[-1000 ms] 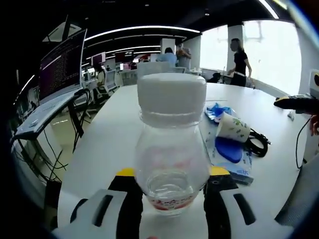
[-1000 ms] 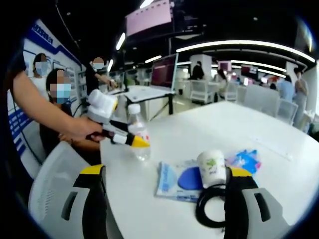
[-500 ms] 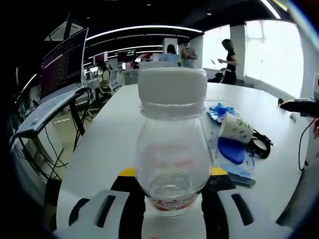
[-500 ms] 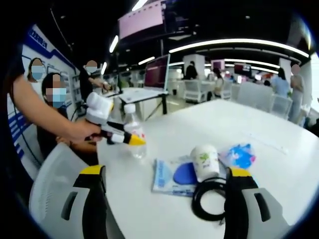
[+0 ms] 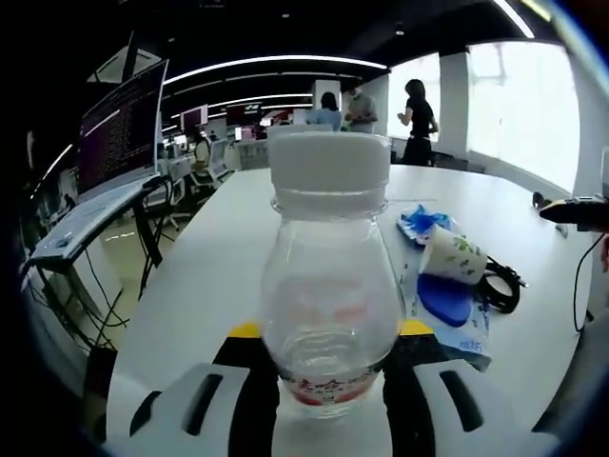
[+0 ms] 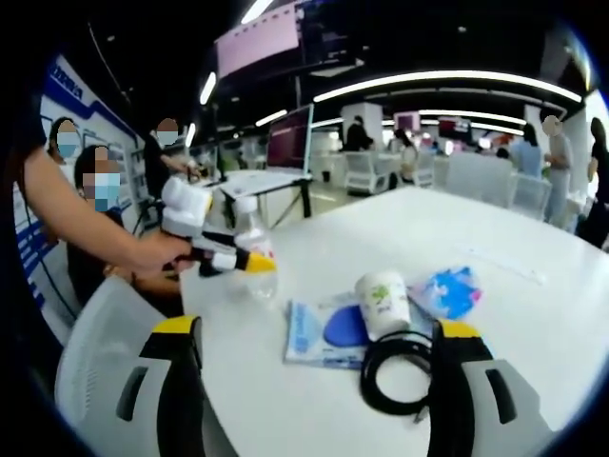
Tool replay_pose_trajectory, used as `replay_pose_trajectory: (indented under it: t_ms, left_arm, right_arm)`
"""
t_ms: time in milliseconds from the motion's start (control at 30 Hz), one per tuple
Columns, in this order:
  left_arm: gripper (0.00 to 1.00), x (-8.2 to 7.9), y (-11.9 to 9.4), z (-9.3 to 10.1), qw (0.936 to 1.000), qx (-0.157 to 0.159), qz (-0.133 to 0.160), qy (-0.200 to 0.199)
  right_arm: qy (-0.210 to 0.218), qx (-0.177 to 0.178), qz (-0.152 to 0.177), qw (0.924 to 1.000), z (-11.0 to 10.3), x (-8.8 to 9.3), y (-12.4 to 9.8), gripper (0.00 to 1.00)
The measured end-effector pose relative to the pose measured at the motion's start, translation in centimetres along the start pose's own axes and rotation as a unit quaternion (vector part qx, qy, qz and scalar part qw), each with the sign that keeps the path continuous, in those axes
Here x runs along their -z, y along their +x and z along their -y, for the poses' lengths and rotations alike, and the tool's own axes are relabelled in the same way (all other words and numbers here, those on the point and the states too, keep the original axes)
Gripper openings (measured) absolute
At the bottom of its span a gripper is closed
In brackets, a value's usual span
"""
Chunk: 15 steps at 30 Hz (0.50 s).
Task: Arrange the tabletop items into an orderly group along one side of the table until the central work area is clear of visible clutter.
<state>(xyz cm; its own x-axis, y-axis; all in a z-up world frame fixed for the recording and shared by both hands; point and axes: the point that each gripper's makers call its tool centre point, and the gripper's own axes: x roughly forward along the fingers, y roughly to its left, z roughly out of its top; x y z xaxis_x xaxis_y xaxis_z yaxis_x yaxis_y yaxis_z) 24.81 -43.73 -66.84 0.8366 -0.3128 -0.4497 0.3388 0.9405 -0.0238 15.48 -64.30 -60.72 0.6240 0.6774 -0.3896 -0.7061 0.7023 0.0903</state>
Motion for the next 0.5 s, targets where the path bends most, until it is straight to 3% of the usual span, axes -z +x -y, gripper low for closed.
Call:
replay_pose_trajectory:
  t_ms: [500]
  left_arm:
    - [0.41,-1.6,1.7,-1.1,0.9999,-0.009,0.007,0.001]
  right_arm:
    - [0.008,0.003,0.003,1.0000,0.8,-0.3,0.1,0.98]
